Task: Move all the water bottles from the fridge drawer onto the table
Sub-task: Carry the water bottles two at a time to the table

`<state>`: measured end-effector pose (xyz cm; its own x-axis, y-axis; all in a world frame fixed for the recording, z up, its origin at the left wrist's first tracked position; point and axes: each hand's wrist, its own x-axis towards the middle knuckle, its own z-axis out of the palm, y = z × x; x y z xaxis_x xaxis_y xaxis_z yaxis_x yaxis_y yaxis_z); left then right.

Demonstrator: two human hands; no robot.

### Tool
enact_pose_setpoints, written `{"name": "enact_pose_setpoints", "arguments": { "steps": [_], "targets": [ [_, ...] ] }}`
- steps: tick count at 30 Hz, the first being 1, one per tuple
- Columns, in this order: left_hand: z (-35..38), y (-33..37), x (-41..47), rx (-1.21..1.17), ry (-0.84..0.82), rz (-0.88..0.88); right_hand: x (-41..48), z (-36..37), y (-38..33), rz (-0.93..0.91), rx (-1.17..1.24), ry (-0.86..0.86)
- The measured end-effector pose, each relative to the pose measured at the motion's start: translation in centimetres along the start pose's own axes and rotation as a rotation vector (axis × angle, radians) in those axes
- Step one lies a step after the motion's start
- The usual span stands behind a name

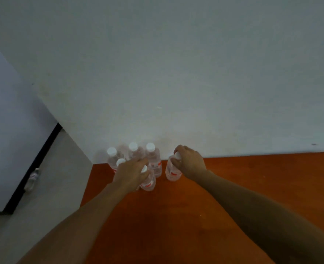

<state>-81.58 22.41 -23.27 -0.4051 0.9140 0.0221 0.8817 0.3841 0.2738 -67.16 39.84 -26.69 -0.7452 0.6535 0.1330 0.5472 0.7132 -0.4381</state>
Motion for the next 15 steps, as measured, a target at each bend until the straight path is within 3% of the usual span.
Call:
{"name": "enact_pose_setpoints", "arguments": {
  "steps": [8,15],
  "targets": [
    [1.1,-3.5,3.6,0.087,-0.014,0.2,5.2,2.9,-2.5,0.077,-0.079,-0.002],
    [1.7,-5.7,4.4,0.092,-0.022,0.245,4.6,3.4,-2.5,0.178,-0.07,0.005]
  ]
}}
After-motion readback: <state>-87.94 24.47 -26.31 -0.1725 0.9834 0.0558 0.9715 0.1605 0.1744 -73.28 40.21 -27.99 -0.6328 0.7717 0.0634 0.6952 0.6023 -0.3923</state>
